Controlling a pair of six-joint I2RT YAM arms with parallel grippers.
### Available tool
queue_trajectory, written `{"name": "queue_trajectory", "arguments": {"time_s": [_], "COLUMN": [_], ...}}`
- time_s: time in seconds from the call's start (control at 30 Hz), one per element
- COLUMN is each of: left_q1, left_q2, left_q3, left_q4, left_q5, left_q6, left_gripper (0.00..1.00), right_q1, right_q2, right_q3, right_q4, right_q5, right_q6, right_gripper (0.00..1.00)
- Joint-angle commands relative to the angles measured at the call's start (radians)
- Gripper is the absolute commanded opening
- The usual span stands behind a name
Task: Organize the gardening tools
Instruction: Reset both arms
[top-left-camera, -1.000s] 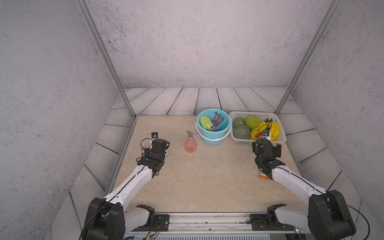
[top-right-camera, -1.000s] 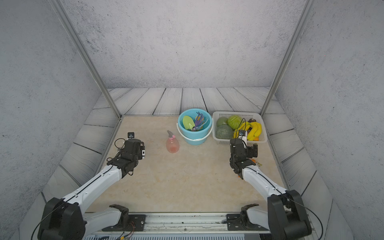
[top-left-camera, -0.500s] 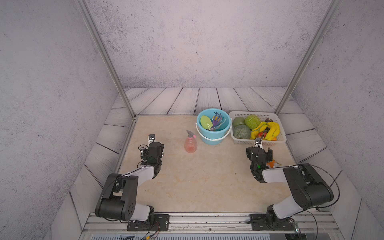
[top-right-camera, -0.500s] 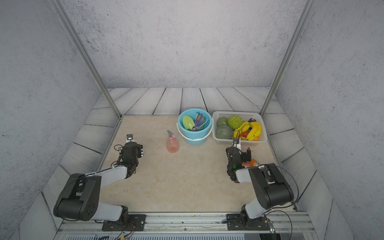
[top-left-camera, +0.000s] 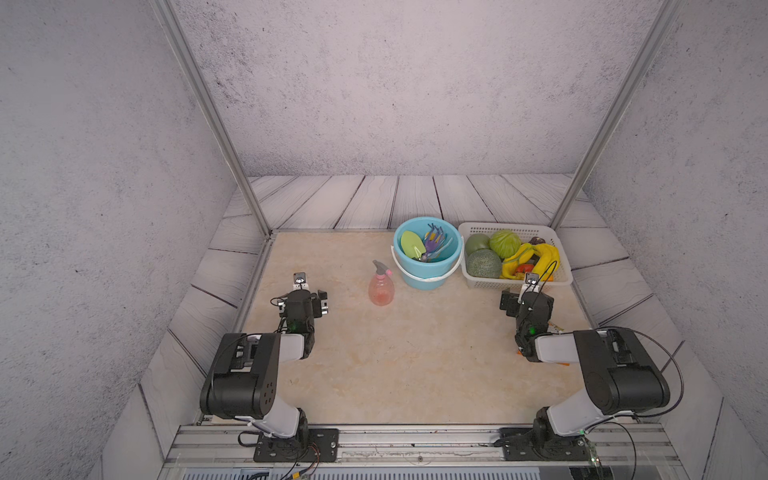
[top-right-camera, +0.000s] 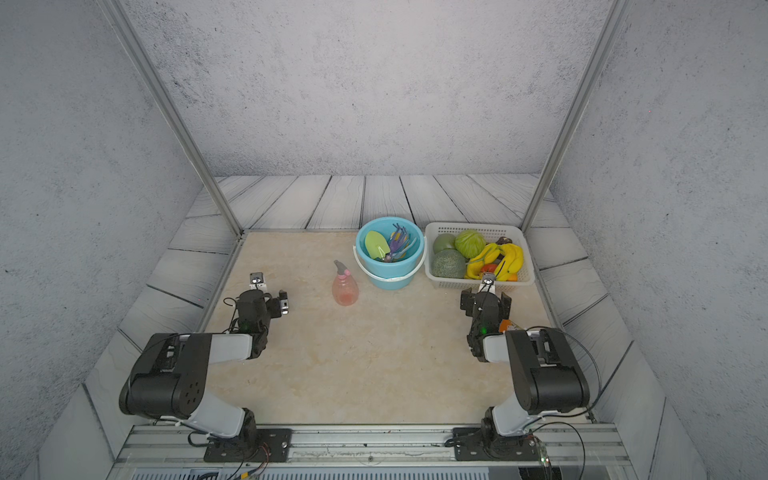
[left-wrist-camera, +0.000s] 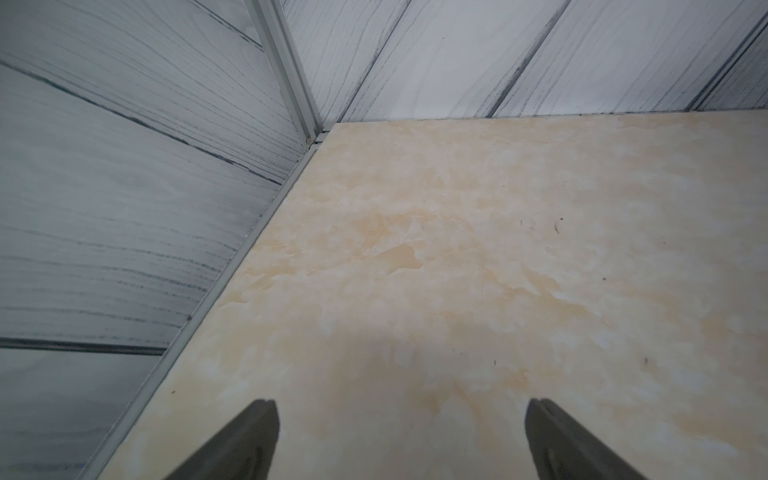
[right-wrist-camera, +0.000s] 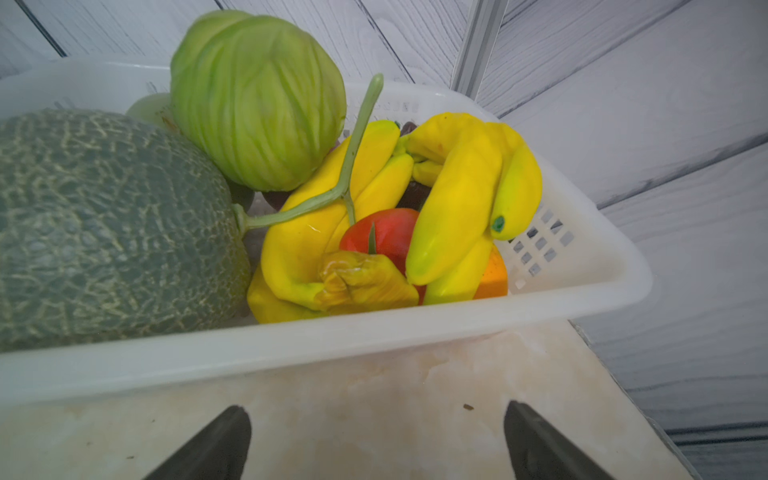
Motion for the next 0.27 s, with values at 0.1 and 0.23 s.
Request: {"name": "queue_trajectory", "arguments": {"time_s": [0.1,0.23], "left_q1": [0.004,0.004], "left_q2": [-0.009,-0.015], "left_q3": [0.010,0.004], "left_q4": [0.010,0.017], "left_q5": [0.022,0.021], "left_q6": [-0.006,-0.006], "left_gripper": [0.99,0.99], "right_q1": [0.003,0.004], "right_q2": [0.017,0.008], "right_q3": [-0.002,-0.023], "right_q4": [0.023,0.055], "right_q5": [-0.022,-0.036], "right_q6": [0.008,-0.008], "right_gripper": [0.99,0.99]}}
